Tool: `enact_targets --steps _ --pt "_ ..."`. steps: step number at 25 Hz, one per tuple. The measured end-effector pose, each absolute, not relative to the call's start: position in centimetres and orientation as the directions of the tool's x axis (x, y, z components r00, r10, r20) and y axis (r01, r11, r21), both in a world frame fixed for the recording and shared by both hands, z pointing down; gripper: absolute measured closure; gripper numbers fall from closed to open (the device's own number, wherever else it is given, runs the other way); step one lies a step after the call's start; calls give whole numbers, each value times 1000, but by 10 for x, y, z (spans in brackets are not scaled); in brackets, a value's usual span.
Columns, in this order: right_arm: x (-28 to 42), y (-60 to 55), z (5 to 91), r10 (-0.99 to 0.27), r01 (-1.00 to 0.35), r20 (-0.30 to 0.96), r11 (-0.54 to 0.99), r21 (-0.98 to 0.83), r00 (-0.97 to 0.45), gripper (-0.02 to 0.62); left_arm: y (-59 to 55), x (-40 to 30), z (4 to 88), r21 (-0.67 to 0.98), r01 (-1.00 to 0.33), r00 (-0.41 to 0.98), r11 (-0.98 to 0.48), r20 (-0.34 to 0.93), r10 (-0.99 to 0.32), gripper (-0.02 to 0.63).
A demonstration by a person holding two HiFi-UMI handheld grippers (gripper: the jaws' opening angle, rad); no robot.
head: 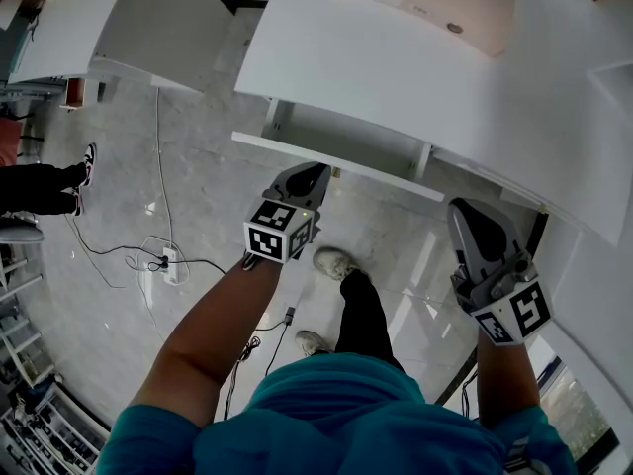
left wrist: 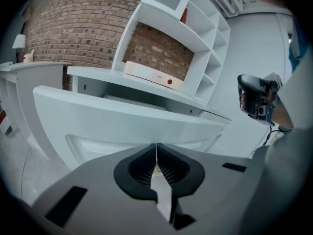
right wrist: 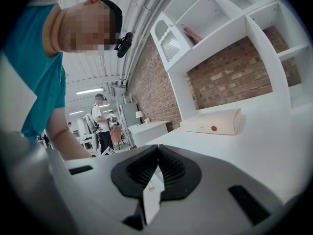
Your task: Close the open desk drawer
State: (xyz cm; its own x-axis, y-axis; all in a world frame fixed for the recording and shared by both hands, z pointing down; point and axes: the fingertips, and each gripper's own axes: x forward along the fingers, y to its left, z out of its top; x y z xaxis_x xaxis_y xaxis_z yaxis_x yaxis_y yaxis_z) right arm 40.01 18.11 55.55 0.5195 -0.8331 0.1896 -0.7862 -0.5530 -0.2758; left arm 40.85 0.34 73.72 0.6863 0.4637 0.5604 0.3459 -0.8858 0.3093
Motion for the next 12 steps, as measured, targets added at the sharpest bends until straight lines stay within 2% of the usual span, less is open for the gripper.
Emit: enact_targets --steps 12 --pt "399 185 564 -828 -780 205 -561 -278 522 572 6 438 737 299 363 691 -883 549 470 589"
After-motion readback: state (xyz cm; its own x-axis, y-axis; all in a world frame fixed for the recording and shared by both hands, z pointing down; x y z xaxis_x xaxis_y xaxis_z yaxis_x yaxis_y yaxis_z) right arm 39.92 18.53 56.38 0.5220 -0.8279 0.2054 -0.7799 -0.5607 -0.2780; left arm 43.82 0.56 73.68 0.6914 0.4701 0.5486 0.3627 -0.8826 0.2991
